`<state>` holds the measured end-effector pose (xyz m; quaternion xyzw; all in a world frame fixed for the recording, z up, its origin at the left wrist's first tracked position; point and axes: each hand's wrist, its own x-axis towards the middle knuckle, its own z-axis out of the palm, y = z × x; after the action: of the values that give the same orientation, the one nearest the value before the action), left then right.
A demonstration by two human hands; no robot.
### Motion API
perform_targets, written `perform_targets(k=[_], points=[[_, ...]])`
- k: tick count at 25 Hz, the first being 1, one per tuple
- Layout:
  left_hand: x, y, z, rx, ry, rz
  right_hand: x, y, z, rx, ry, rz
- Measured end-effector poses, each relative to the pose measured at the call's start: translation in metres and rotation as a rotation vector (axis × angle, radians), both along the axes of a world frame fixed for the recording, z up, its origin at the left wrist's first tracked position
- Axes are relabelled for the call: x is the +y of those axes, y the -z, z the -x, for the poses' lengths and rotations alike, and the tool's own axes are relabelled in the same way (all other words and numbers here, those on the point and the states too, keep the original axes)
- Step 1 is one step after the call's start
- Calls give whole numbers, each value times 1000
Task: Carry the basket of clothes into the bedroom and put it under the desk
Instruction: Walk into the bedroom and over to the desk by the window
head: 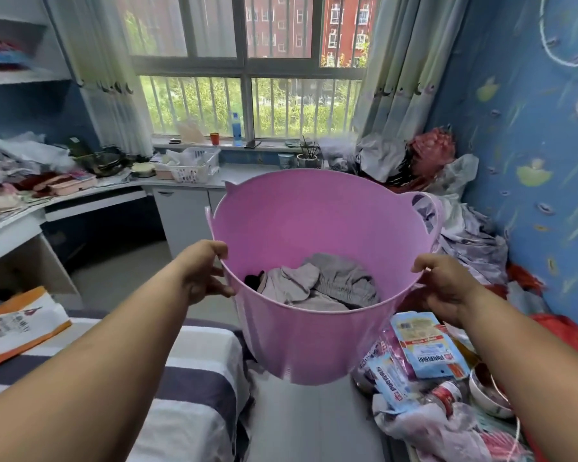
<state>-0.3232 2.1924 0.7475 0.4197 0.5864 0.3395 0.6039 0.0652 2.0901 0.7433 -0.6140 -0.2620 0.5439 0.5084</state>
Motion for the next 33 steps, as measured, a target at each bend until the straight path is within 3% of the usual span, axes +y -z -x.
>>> perform_targets(k=[5,21,33], points=[[30,11,0,-17,-12,0,27,4,-2,43,-31,-5],[196,27,-94,5,-236,24,267,8,-98,-15,-206,0],[324,34,-61,9,-251,23,391,8,-62,28,-197,19]])
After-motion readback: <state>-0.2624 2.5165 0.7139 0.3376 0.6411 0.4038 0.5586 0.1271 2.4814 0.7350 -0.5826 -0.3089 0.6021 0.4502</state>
